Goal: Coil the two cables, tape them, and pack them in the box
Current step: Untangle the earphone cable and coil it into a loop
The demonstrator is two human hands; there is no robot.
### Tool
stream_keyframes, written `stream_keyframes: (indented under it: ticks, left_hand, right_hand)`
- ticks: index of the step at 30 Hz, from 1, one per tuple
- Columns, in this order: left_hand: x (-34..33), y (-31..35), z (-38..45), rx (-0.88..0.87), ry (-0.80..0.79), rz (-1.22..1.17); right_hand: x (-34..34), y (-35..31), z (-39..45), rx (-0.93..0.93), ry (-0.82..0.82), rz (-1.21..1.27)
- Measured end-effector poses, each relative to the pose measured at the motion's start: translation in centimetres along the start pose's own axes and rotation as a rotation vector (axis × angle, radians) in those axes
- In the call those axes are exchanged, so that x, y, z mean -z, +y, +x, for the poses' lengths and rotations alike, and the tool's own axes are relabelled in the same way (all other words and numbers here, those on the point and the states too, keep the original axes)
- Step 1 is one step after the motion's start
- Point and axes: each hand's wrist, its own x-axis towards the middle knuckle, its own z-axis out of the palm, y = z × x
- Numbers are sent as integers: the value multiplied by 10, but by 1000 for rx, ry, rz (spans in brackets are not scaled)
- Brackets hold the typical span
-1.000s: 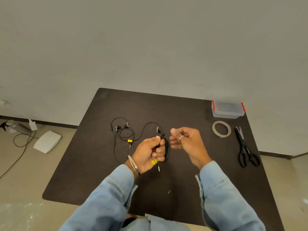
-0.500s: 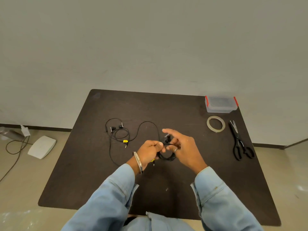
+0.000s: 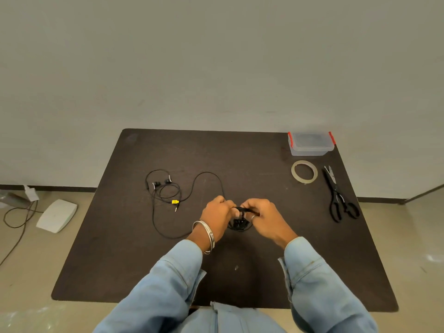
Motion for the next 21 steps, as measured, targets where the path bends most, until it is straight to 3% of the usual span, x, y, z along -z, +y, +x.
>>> stream_keyframes:
  ticks: [5, 9, 15, 18, 21]
  left_hand:
    - [-8, 3, -6, -70, 220, -172]
    - [-15, 11, -7, -32, 329, -273]
    - [-25, 15, -5, 82, 263, -523]
    - [-32, 19, -4, 131, 202, -676]
    - [-37, 18, -1, 118, 127, -748]
  right_hand:
    - [11, 4, -5, -60, -7, 368]
    - [13, 7, -7, -63, -21, 442]
    - [14, 23, -9, -76, 163, 456]
    - [14, 25, -14, 46, 278, 369]
    - [9, 26, -20, 92, 277, 457]
